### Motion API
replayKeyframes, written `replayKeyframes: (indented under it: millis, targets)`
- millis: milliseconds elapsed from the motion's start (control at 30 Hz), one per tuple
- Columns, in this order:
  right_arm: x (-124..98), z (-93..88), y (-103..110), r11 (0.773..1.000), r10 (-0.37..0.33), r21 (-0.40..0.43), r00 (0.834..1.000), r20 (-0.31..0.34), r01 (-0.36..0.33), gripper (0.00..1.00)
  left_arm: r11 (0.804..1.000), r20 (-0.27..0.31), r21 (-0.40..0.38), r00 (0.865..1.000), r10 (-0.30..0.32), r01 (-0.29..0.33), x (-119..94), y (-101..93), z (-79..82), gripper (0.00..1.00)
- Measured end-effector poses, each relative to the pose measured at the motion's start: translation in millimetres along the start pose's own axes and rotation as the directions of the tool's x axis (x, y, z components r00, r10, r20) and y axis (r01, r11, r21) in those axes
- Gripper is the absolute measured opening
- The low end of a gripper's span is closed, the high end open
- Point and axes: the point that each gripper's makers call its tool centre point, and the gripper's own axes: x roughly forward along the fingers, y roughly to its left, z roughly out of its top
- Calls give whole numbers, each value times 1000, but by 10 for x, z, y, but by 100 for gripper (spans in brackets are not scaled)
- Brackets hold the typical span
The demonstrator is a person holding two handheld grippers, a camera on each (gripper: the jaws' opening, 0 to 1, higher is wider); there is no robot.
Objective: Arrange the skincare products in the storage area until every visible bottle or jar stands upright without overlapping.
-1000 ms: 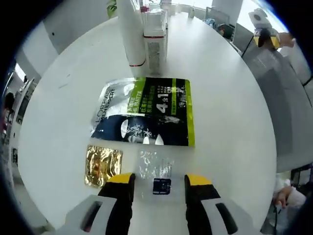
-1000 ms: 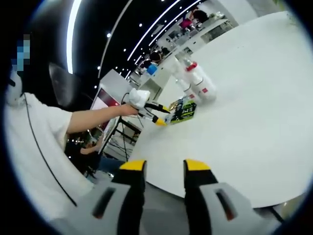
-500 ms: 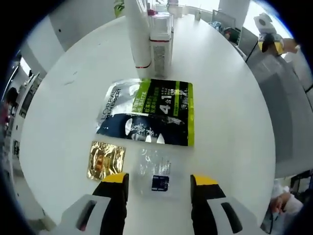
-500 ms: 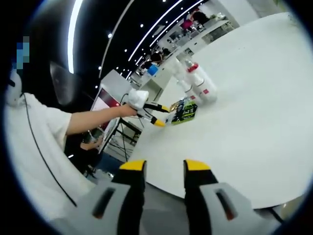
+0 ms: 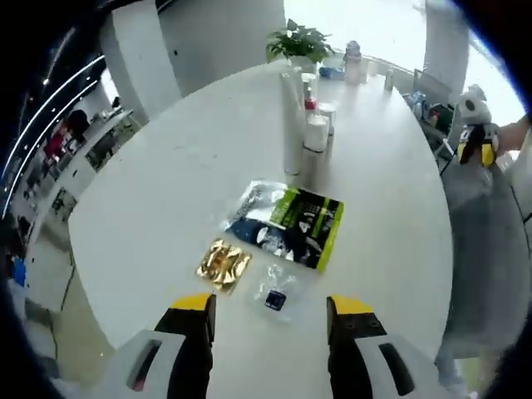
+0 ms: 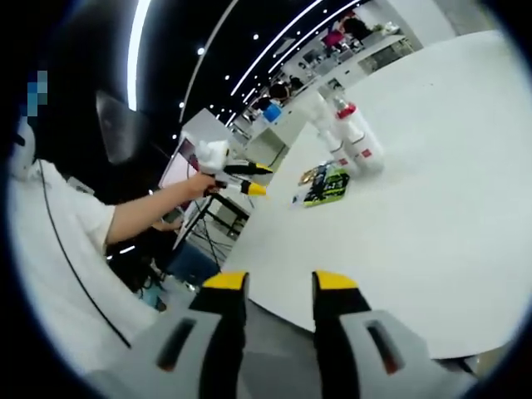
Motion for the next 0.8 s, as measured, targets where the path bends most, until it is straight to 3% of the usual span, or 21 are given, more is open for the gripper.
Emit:
replayKeyframes:
  millis: [33, 67, 100, 133, 233, 400, 433, 500, 567, 667, 800]
  targets:
    - [1, -1, 2, 1000, 2, -3, 1000, -1, -2, 32, 1000, 21, -13, 1000, 6, -6, -35, -5, 29, 56]
    - [2, -4, 14, 1000, 7, -11, 1000, -3, -7, 32, 997, 100, -73, 995, 31, -23, -156, -30, 132, 56]
    - [1, -5, 20, 1000, 9, -17, 1000, -3, -9, 32, 994, 125, -110, 991, 41, -27, -215, -50, 160, 56]
    - [-2, -1, 21, 1000, 11, -21, 1000, -2, -11, 32, 986, 175, -160, 982, 77, -49, -317, -58, 225, 56]
    - [-15, 19, 32, 999, 10, -36, 1000, 10, -10, 32, 975, 268, -216, 957, 114, -55, -513, -161, 352, 57]
    - [-34, 33, 76, 998, 18, -64, 1000, 24, -16, 32, 943, 403, -329, 897, 183, -45, -860, -469, 479, 60]
    - [-36, 35, 80, 998, 18, -66, 1000, 25, -16, 32, 940, 408, -338, 894, 187, -42, -873, -485, 481, 61]
    - [-66, 123, 60, 989, -9, -144, 998, 69, 19, 31, 915, 471, -401, 866, 169, 40, -923, -714, 532, 68]
    - [-83, 172, 88, 992, -7, -128, 995, 99, 20, 31, 900, 483, -430, 861, 159, 75, -928, -862, 521, 71]
    - [-108, 264, 126, 991, -3, -133, 991, 136, 22, 32, 898, 484, -436, 857, 179, 59, -940, -1056, 449, 70]
    - [-142, 316, 188, 984, -11, -174, 989, 146, 37, 33, 866, 500, -494, 840, 210, 77, -962, -1224, 388, 70]
